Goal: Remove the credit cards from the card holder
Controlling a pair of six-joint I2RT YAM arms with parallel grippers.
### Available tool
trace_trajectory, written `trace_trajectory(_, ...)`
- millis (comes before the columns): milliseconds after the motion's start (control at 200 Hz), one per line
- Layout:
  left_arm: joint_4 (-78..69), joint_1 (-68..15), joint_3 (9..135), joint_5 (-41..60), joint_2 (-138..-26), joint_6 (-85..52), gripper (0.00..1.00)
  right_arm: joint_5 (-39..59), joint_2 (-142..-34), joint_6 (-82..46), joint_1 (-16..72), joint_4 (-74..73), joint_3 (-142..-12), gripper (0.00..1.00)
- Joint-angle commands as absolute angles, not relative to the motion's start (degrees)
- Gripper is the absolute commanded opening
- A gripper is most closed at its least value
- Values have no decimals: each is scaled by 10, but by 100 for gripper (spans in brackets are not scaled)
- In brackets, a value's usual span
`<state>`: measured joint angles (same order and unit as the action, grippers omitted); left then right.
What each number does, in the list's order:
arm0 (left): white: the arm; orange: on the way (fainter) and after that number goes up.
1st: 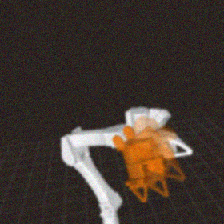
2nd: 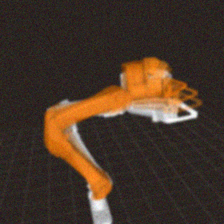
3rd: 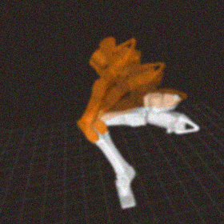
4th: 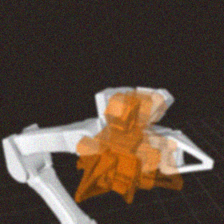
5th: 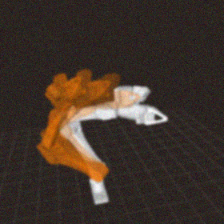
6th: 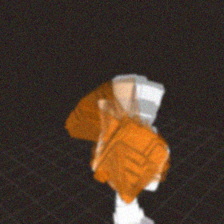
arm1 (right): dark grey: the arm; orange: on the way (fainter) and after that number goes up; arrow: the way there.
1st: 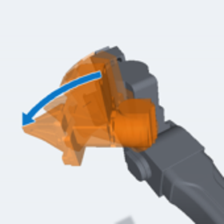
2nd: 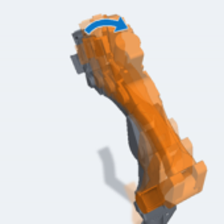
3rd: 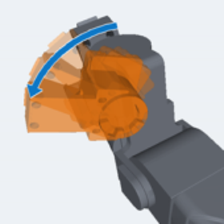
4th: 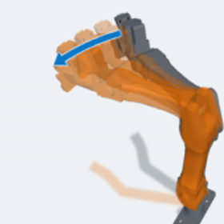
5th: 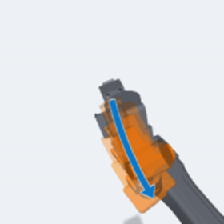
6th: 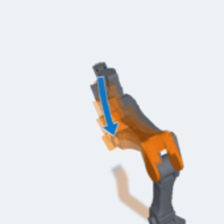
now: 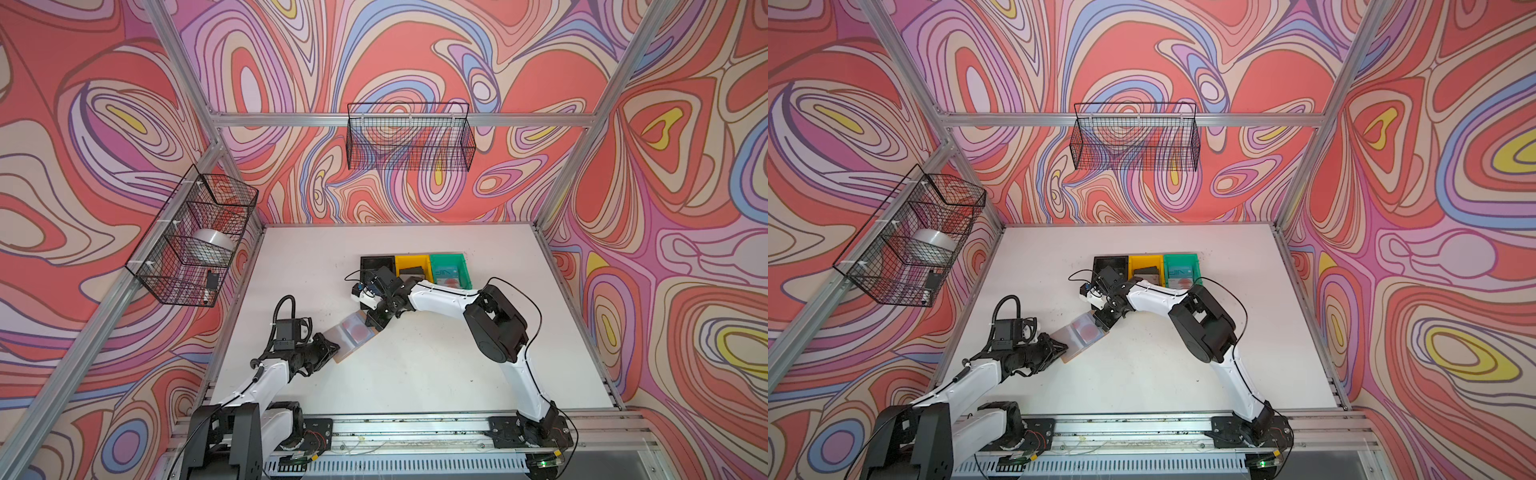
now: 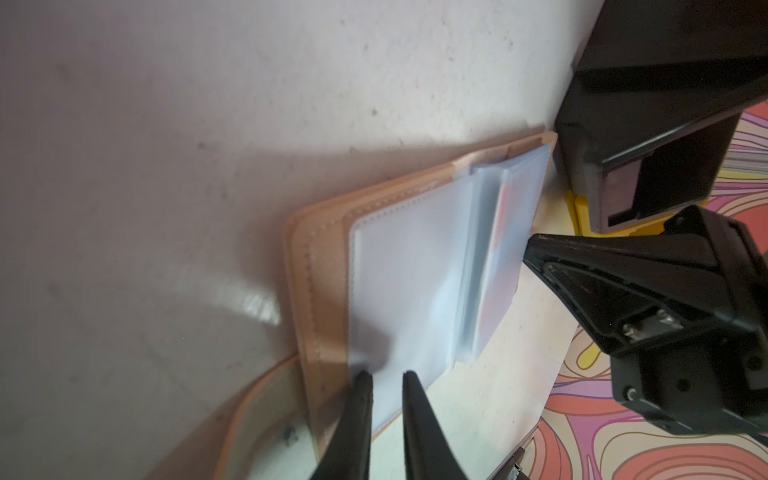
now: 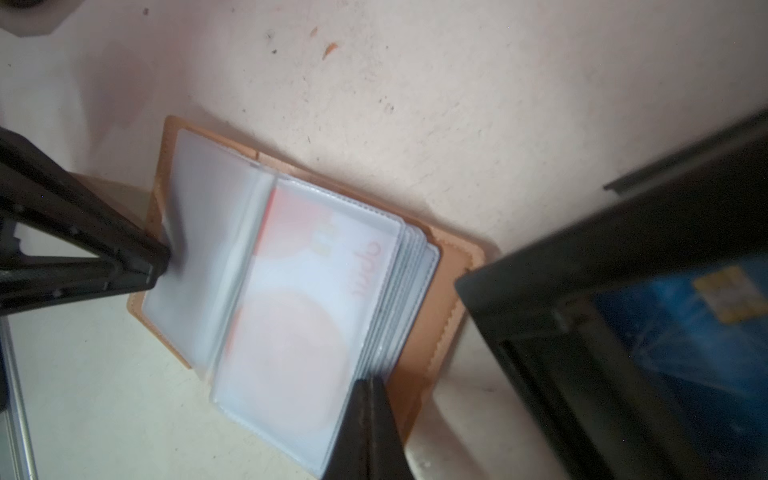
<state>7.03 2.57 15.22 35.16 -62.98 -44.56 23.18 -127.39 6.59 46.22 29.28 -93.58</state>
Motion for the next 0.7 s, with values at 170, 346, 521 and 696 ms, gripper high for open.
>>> trace_trajectory(170, 106, 24, 127, 286, -642, -439, 19, 267, -1260, 47, 467, 284, -922, 0)
trace_trajectory(346, 106, 24, 127, 286, -642, -439, 19, 273, -1265, 43, 470, 284, -926, 0)
trace_trajectory(521, 105, 24, 126, 286, -642, -438, 19, 274, -1267, 47, 470, 288, -930, 0)
trace_trajectory(696, 104, 24, 127, 286, -643, -438, 19, 273, -1272, 46, 470, 294, -936, 0)
